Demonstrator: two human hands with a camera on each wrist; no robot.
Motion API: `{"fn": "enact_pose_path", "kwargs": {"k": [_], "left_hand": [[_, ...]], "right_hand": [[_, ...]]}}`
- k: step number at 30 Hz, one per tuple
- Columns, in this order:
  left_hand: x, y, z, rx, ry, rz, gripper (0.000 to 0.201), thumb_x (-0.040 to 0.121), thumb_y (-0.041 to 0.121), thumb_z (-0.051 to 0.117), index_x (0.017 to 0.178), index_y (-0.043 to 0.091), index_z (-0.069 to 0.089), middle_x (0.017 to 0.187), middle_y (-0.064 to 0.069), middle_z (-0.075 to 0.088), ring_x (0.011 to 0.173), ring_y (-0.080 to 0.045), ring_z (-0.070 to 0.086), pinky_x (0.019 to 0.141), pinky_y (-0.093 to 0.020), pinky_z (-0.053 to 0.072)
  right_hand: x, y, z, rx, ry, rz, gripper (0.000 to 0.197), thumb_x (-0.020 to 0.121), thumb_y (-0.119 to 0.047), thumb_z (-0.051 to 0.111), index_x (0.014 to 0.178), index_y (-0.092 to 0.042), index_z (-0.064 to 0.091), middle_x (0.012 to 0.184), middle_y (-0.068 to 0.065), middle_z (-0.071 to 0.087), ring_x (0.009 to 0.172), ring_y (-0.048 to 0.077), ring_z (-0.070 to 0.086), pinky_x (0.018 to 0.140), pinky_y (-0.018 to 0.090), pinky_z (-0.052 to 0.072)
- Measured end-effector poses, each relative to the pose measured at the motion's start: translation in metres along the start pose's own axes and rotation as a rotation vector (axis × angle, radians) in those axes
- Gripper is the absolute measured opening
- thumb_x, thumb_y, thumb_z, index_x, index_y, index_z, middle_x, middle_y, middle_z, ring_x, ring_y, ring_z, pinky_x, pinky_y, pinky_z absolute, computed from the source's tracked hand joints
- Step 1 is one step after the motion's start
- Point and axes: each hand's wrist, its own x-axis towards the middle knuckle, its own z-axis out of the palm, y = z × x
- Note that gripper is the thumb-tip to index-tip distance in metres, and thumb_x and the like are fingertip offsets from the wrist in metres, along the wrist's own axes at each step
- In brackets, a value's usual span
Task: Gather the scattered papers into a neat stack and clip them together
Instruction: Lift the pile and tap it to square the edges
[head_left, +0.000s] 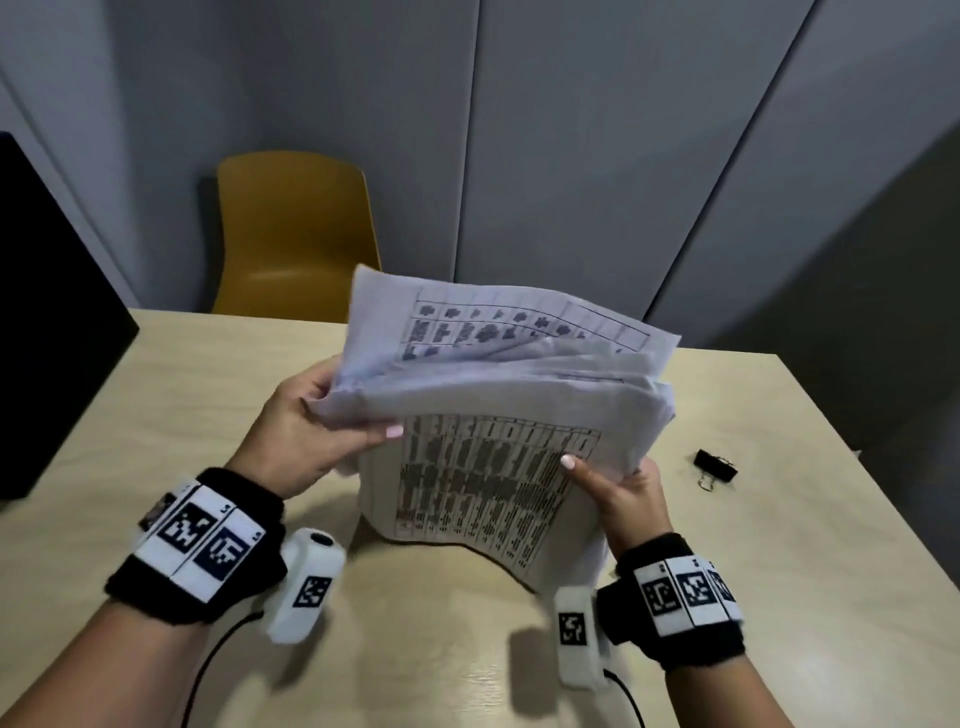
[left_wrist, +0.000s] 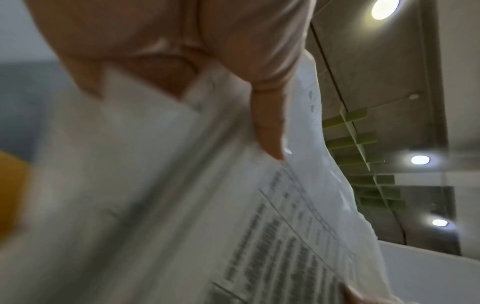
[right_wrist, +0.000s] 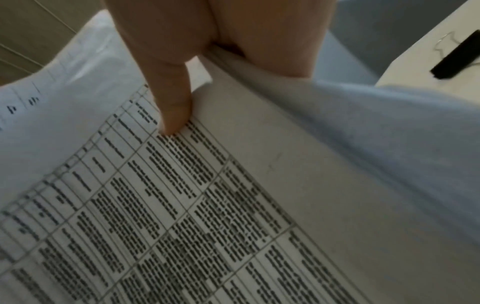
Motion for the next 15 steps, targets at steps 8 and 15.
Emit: {"fn": "enact_pose_path", "kwargs": {"k": [8, 15], "left_hand": [[-0.014, -0.047, -0.028, 0.193, 0.063, -0.103, 0.046, 0.075, -0.003, 0.070, 0.076, 0.043, 0.070, 0.072, 0.012, 0.073, 0.071, -0.004, 0.066, 0.069, -0.013, 0.051], [-0.004, -0.049, -0.009, 0.214, 0.146, -0.077, 0.053, 0.078, 0.010, 0.070, 0.107, 0.049, 0.047, 0.116, 0.003, 0.058, 0.104, -0.017, 0.057, 0.086, -0.030, 0.049]], "right_hand": [[0.003, 0.006, -0.015, 0.099, 0.083, 0.034, 0.020, 0.067, 0.004, 0.066, 0.083, -0.008, 0.063, 0.065, -0.005, 0.074, 0.060, 0.008, 0.069, 0.054, 0.019, 0.055], [0.005, 0.006, -0.016, 0.066, 0.042, 0.062, 0.022, 0.077, 0.015, 0.056, 0.083, -0.006, 0.061, 0.062, -0.003, 0.073, 0.056, 0.009, 0.068, 0.052, 0.020, 0.055]]}}
